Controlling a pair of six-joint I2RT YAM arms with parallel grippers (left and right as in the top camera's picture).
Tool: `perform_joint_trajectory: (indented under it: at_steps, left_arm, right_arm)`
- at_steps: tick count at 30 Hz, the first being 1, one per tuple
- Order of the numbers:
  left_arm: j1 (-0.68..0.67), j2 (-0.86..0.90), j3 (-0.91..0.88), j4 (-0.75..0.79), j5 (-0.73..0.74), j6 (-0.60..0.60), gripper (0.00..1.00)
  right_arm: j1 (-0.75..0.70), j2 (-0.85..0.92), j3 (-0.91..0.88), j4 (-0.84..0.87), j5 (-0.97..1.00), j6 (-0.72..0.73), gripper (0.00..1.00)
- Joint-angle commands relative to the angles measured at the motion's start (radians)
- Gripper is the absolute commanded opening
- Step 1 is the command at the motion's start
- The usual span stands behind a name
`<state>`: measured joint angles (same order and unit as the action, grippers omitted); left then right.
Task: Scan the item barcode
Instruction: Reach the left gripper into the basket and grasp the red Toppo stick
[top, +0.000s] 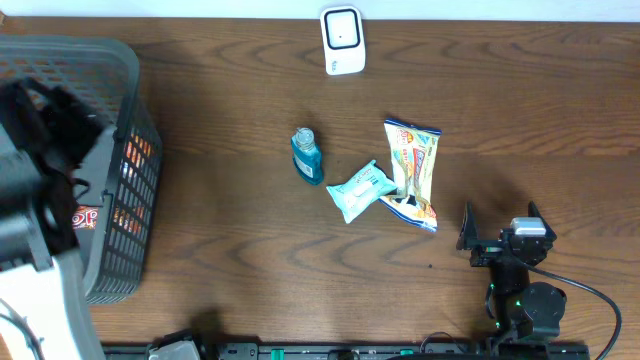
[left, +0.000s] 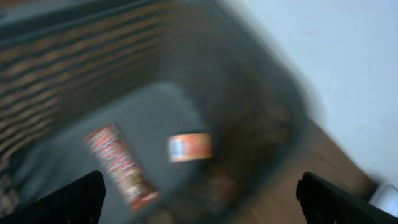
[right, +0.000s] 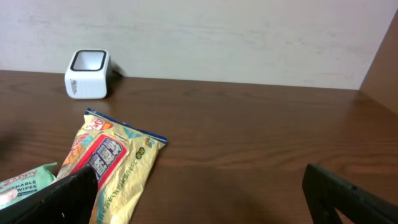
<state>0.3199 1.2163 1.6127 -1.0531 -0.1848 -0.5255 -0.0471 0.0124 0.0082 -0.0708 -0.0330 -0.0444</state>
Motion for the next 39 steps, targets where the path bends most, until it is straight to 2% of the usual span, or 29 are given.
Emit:
perform_joint_trajectory:
  at_steps: [1,6,17,33,34,37,39]
  left_arm:
    - [0.120,0.109,-0.008,-0.055,0.032,-0.124,0.98]
    - [0.199,0.314,-0.021,-0.176,0.046,-0.237,0.98]
    - [0.206,0.639,-0.079,-0.150,0.045,-0.240,0.98]
    - [0.208,0.673,-0.385,0.194,0.043,-0.235,0.99]
    - [0.208,0.673,-0.401,0.207,0.043,-0.235,0.97]
    - [0.208,0.673,-0.445,0.235,0.041,-0.235,0.68]
    - [0.208,0.673,-0.463,0.245,0.035,-0.235,0.42]
  right_arm:
    - [0.010,-0.004,-0.003,-0.004,0.002,0.010,0.99]
    - [0.010,-0.004,-0.003,-0.003,0.002,0.010,0.99]
    - [0.010,-0.004,-0.003,-0.003,0.001,0.010,0.99]
    - [0.010,-0.004,-0.003,-0.004,0.002,0.010,0.99]
    - [0.010,-0.004,-0.003,-0.004,0.001,0.010,0.99]
    - [0.010,-0.004,-0.003,-0.003,0.001,0.010,0.99]
    - [0.010,-0.004,-0.003,-0.003,0.001,0.010,0.99]
